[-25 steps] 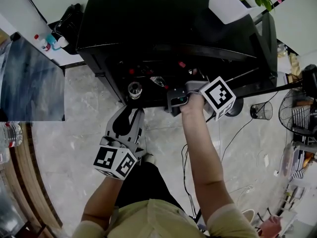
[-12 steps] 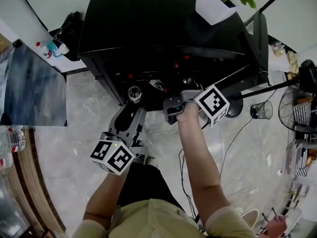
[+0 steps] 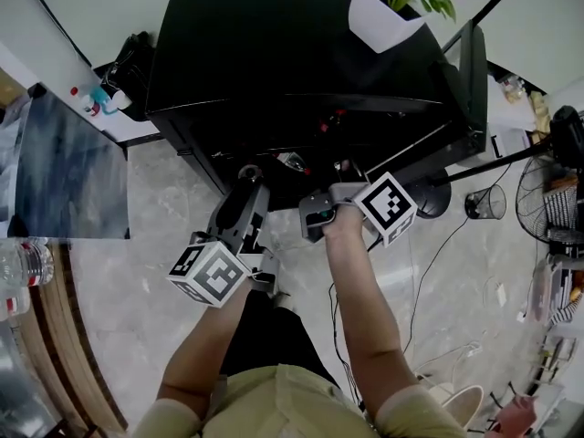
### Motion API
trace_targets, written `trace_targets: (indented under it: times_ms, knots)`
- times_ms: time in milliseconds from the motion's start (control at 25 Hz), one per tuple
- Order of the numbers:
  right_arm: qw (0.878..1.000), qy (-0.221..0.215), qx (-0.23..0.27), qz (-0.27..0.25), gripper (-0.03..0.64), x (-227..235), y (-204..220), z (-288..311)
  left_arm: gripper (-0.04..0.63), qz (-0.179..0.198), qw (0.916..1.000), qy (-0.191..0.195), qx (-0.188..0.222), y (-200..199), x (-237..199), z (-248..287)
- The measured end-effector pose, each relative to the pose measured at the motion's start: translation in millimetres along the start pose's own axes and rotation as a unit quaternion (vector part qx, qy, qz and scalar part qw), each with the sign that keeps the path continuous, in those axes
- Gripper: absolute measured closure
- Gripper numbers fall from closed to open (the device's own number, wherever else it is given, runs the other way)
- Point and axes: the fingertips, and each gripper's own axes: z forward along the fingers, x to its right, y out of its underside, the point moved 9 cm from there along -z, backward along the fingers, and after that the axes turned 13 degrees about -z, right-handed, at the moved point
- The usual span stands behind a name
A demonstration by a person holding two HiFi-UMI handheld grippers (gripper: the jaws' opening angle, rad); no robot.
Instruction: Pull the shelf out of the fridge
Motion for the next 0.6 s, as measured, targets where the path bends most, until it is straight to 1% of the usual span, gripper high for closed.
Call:
trace_targets:
  times_ms: [80,200,400,600]
  knots:
    - [1.000,0.005,-0.001,-0.002,0.543,0.2,0.2,-2.4,0.439,-0.008,1.0000,-0.001,0.005,0.2,0.8,5.2]
    - [1.000,0.000,0.000,0.001,0.543,0.0,1.6,-5.4,0.439,-0.022,0.9997,-0.002,0.010,0.2,1.9,10.7]
    - [1.000,0.002,-0.016,-0.007,0.543,0.0,0.4,-13.4,0.439,-0.048,0.9987,-0.002,0.020,-1.5,2.2,16.8]
    - [1.000,-0.005,-0.021,-0.010,0.543,-0.3,2.0,-20.6,0.439,-0.085,0.9961,-0.004,0.024,-2.7,0.6,22.8]
